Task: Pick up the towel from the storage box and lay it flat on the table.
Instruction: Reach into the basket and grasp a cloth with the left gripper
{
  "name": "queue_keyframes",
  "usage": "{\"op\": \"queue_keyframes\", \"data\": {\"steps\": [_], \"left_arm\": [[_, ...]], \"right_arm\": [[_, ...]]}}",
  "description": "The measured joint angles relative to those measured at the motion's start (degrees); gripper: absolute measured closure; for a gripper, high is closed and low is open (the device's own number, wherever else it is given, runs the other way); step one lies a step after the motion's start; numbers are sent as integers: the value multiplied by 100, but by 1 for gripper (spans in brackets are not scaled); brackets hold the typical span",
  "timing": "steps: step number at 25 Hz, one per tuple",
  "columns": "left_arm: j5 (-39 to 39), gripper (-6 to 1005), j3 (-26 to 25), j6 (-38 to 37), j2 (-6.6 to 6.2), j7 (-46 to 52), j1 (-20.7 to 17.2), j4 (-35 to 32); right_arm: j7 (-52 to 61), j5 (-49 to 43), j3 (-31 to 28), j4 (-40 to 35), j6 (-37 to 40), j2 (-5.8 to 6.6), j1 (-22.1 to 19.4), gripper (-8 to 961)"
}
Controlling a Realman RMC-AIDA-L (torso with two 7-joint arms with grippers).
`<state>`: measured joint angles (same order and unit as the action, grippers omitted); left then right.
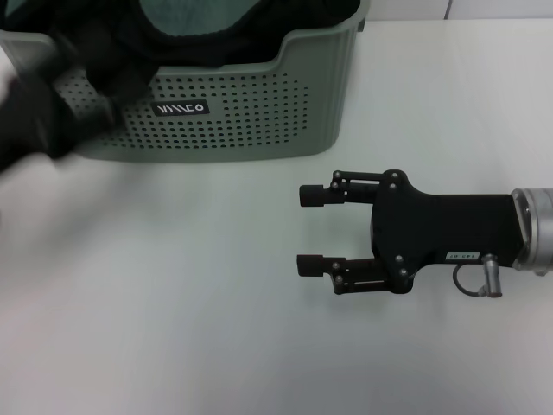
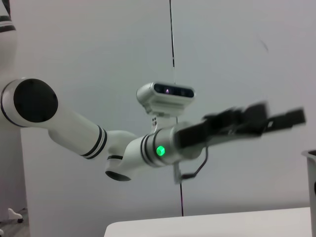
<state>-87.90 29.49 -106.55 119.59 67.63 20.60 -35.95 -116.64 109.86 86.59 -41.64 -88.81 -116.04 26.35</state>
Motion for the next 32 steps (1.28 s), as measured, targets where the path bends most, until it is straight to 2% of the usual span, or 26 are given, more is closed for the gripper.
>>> {"op": "queue_keyframes", "data": {"steps": [5, 8, 18, 23, 32], "left_arm": [[1076, 122, -159, 957, 8, -217, 73, -87], [1387, 122, -165, 1454, -5, -485, 140, -220], [1118, 124, -58, 2907, -33, -1385, 388, -434], [705, 156, -57, 3166, -52, -1427, 501, -434], [761, 252, 64, 3089, -6, -1576, 480, -396]], "right_arm": [[-78, 22, 28, 166, 30, -10, 59, 219], [-132, 23, 33, 173, 59, -12, 54, 219], [-303, 47, 32, 174, 69, -15, 60, 220], [-349, 103, -2, 174, 74, -15, 62, 220], [-366, 116, -3, 207, 77, -15, 63, 220]]}}
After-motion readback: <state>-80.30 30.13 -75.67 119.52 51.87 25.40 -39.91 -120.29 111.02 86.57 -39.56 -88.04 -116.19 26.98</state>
